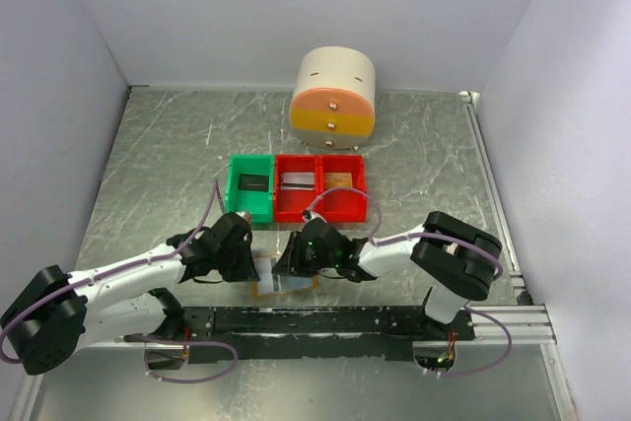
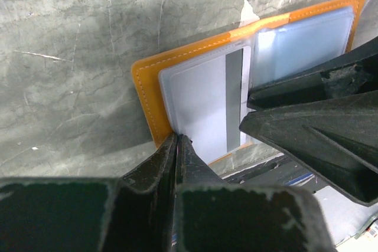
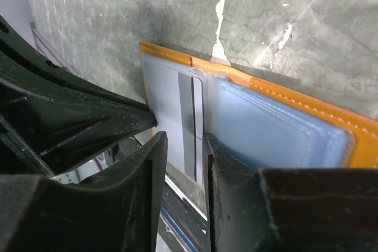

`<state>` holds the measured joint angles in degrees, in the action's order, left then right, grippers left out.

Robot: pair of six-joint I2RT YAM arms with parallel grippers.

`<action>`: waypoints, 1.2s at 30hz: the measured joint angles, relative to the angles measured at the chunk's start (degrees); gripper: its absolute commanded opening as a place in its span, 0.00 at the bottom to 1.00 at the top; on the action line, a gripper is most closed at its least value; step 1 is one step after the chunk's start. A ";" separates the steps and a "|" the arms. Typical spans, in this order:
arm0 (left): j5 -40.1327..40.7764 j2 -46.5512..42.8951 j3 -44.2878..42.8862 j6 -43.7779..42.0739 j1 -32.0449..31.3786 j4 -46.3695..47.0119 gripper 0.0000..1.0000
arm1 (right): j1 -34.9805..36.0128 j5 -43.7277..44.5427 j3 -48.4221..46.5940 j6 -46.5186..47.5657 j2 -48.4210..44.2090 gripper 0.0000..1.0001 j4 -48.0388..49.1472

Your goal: Take the credit cards out of the card holder

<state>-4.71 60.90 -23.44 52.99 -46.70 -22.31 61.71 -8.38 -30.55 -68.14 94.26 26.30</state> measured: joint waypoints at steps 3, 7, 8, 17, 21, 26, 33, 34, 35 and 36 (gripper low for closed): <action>0.00 -0.26 0.00 -0.04 0.00 -0.39 0.10 | 0.50 1.36 -1.31 0.44 0.22 0.15 -2.03; 0.02 -0.26 0.00 -0.07 0.00 -0.48 0.10 | 0.48 1.44 0.26 1.31 0.24 0.00 0.42; 0.02 -0.26 0.00 -0.07 0.02 -0.57 0.10 | 0.46 1.31 0.66 1.62 0.24 0.00 1.07; 0.07 0.17 -0.09 -0.09 0.00 -0.52 0.09 | 0.83 0.90 2.62 2.25 -3.89 0.00 2.60; 0.02 0.04 -0.09 -0.02 -0.04 -0.24 0.09 | 1.18 1.31 4.26 1.29 -8.02 0.00 2.93; 0.04 -0.04 -0.09 -0.04 -0.09 -0.24 0.09 | 1.20 2.10 5.88 0.57 -10.56 0.05 2.51; 0.00 0.31 -0.13 -0.09 -0.09 -0.02 0.09 | 1.22 2.38 2.05 1.09 -6.93 0.36 -2.60; -0.02 0.48 -0.20 -0.13 -0.09 0.11 0.09 | 1.27 2.45 0.94 1.05 -5.62 0.37 -3.21; -0.02 0.63 -0.20 -0.20 -0.09 0.26 0.09 | 1.29 2.60 0.07 0.98 -4.44 0.38 -3.80; -0.07 0.76 -0.22 -0.24 -0.09 0.42 0.09 | 1.33 2.78 -0.66 1.03 -3.34 0.38 -4.37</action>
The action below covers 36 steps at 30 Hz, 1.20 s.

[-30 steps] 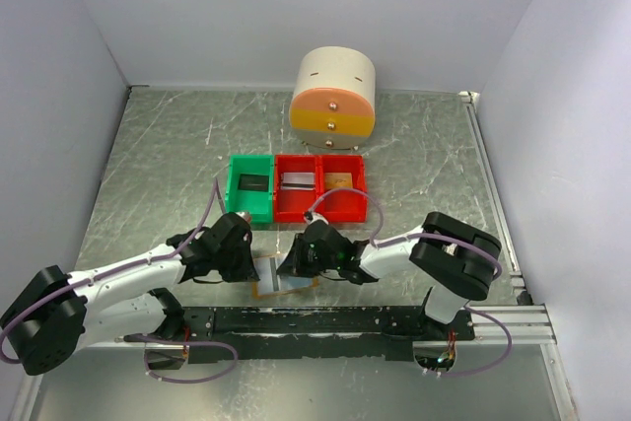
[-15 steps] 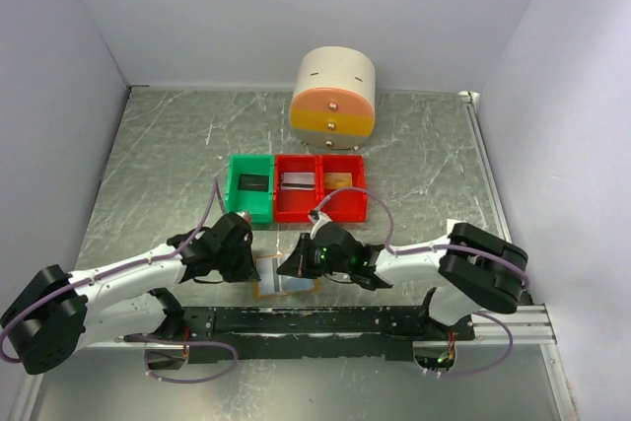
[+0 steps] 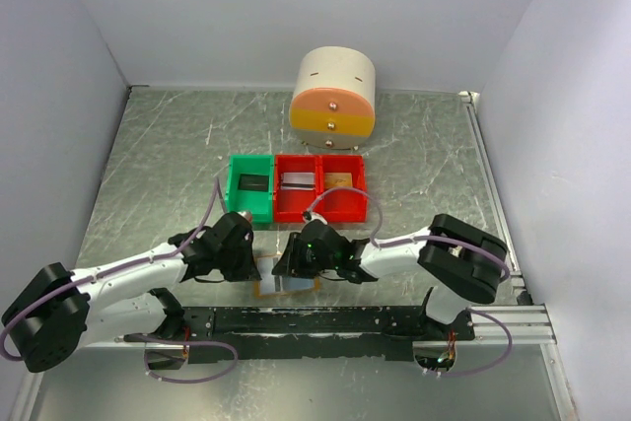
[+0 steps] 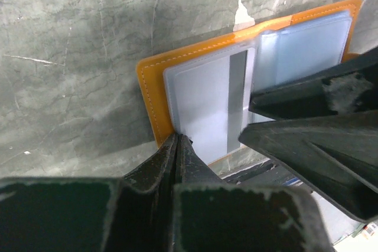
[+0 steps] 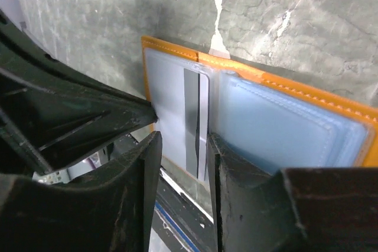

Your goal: Take the credit cards out of the card holder

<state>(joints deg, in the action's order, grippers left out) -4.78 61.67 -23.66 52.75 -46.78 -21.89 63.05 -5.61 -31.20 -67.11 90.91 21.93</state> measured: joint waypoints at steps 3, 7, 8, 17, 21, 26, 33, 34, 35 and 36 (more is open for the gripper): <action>-0.28 0.28 -0.22 -0.50 0.02 0.13 0.09 | 0.11 0.35 -1.99 -0.31 1.97 0.35 -2.23; -0.42 0.87 -0.33 -1.42 0.02 -0.13 0.09 | 0.61 0.96 -2.78 0.39 2.86 0.19 -2.05; -0.44 1.01 -0.39 -1.64 0.02 -0.26 0.08 | 0.57 0.92 -2.21 0.42 3.10 0.15 -0.79; -0.81 3.45 -2.01 -2.40 0.09 -1.25 0.08 | 0.22 1.42 2.23 2.27 2.89 0.00 6.58; -0.50 4.42 -3.02 -2.36 -0.07 -1.20 0.12 | 0.90 3.10 1.29 2.91 0.92 0.00 1.36; 1.62 3.15 -3.41 -2.34 -0.74 -1.49 0.24 | 1.81 3.69 0.90 1.62 0.07 0.00 -1.73; 1.75 2.82 -4.11 -2.14 -0.85 -0.39 0.32 | 2.27 3.56 2.86 -2.38 0.07 0.00 0.68; 1.51 3.21 -4.09 -2.10 -0.85 -0.04 0.33 | 2.27 3.63 3.02 -2.93 0.09 0.00 0.90; 1.25 3.56 -4.00 -1.97 -0.85 0.42 0.32 | 2.27 3.69 3.13 -3.63 0.11 0.00 0.96; 0.98 3.76 -3.91 -1.92 -0.85 0.83 0.30 | 2.27 3.74 3.23 -4.11 0.11 0.00 0.98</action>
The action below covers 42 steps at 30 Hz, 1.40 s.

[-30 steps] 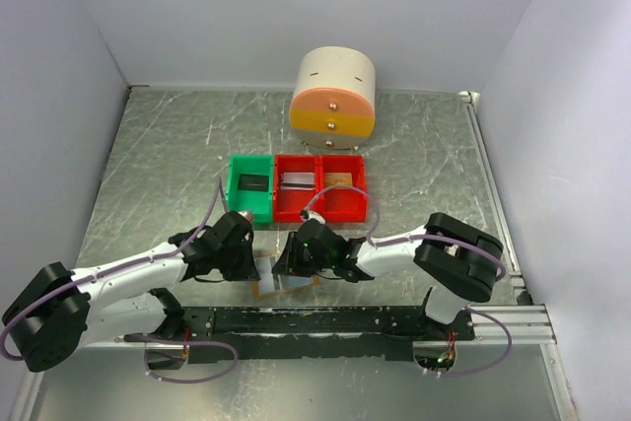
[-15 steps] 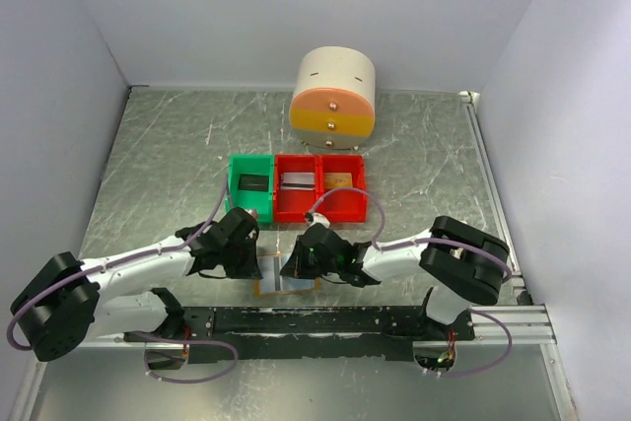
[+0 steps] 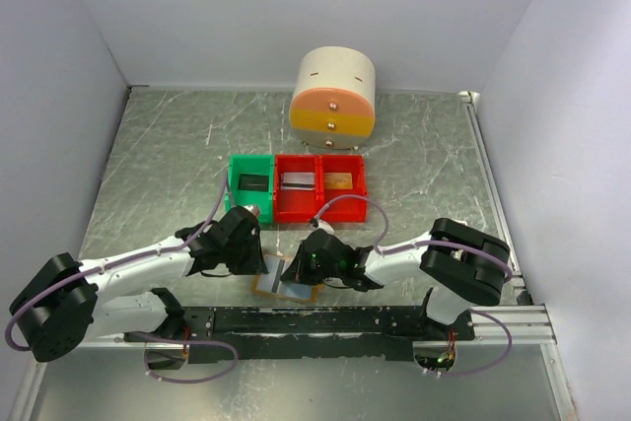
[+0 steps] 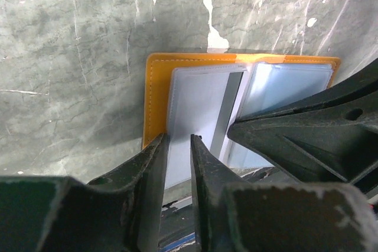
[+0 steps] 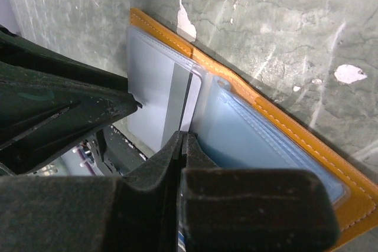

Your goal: Take the credit cards out of the card holder

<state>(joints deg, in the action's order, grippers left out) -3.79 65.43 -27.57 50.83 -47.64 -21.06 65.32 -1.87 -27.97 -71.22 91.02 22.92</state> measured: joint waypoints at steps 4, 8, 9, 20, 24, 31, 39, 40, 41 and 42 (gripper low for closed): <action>-0.48 0.07 0.96 0.11 0.04 1.33 0.15 | -0.02 0.04 0.39 -2.05 0.22 0.02 0.55; -0.48 -0.87 1.57 -0.02 0.17 1.51 0.07 | -0.09 -0.02 1.20 -3.63 0.31 0.14 1.99; -0.50 -1.27 1.64 -0.13 0.17 1.51 0.07 | -0.09 -0.04 1.49 -3.98 0.31 0.17 2.58; -5.99 -3.96 1.77 -0.87 0.20 5.46 0.07 | -0.37 0.37 4.11 -6.58 -2.67 0.24 3.50; -7.48 -3.23 1.92 -0.48 0.20 7.89 0.09 | -0.72 0.37 7.30 -7.63 -2.80 0.10 8.07; -7.43 0.76 3.21 -0.83 0.26 7.96 0.21 | -1.33 -0.70 10.38 -7.80 -2.78 0.08 12.57; -10.03 -0.20 3.39 -2.49 -0.09 7.39 0.35 | -1.99 -1.55 10.25 -7.56 -2.82 0.11 12.33; -10.16 -0.22 2.97 -2.75 -0.17 6.80 0.37 | -2.01 -1.55 10.21 -7.56 -2.82 0.11 12.22; -10.40 -0.24 2.38 -2.97 -0.24 6.16 0.38 | -2.01 -1.55 10.12 -7.52 -2.82 0.11 12.04; -10.54 -0.28 1.73 -3.08 -0.33 5.57 0.40 | -2.03 -1.55 10.01 -7.48 -2.84 0.11 11.85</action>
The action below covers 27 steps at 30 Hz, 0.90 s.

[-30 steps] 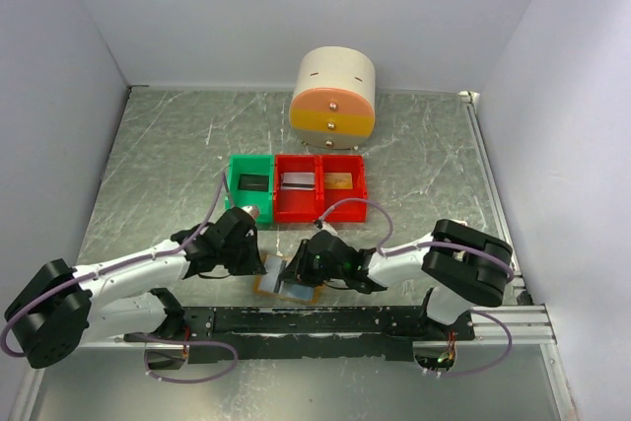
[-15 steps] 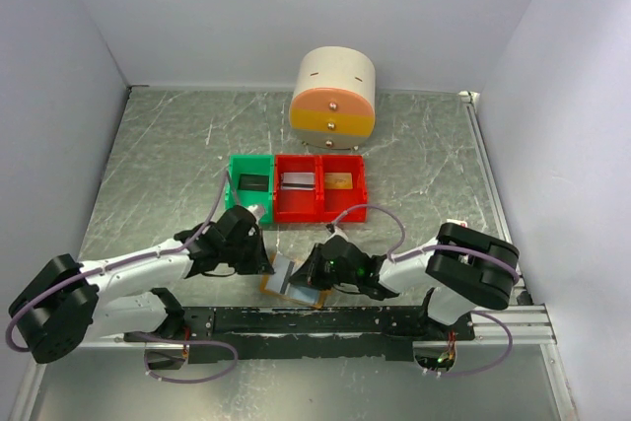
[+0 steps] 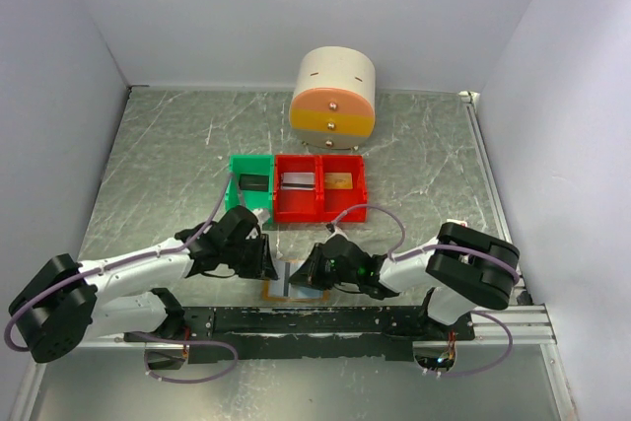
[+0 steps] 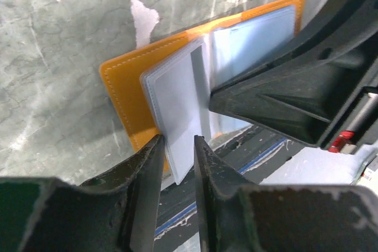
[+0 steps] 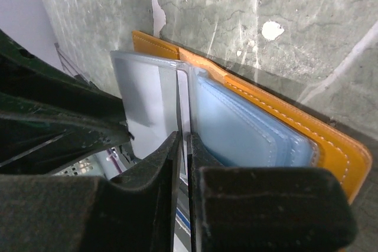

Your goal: Take the credit cards out of the card holder

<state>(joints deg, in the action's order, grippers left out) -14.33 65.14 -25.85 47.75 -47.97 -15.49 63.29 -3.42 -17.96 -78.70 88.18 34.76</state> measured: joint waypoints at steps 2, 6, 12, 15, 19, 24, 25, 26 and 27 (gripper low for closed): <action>-0.20 -0.13 -0.94 -0.20 -0.11 -0.81 0.41 | -0.09 0.00 -0.28 0.07 -0.07 0.12 -0.66; -0.33 -0.76 -2.23 -0.15 -0.37 -1.70 0.44 | -0.22 -0.04 -1.11 0.13 -0.09 0.15 -1.90; 0.17 -0.35 -4.31 -0.13 -1.14 -4.37 0.46 | -0.24 -0.02 -1.60 0.31 -0.09 0.16 -2.60; 1.33 1.07 -5.35 -0.15 -1.81 -6.19 0.48 | -0.24 -0.02 -1.64 0.31 -0.07 0.16 -2.75; 3.21 3.10 -6.32 -0.11 -2.93 -8.39 0.49 | -0.24 -0.02 -1.64 0.28 -0.07 0.16 -2.75; 5.07 4.26 -7.17 0.31 -4.42 -9.64 0.45 | -0.24 -0.02 -1.66 0.28 -0.09 0.16 -2.80; 5.29 4.35 -7.21 0.48 -4.68 -9.64 0.43 | -0.24 -0.02 -1.66 0.28 -0.07 0.16 -2.80; 5.35 4.46 -7.23 0.57 -4.87 -9.62 0.42 | -0.24 -0.02 -1.66 0.28 -0.07 0.16 -2.80; 5.40 4.63 -7.23 0.68 -5.16 -9.60 0.39 | -0.24 -0.02 -1.66 0.28 -0.09 0.16 -2.78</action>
<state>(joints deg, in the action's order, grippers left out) -8.93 69.78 -33.08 48.42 -53.12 -25.08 63.05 -3.44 -19.62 -78.41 88.09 31.99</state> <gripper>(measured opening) 0.440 0.160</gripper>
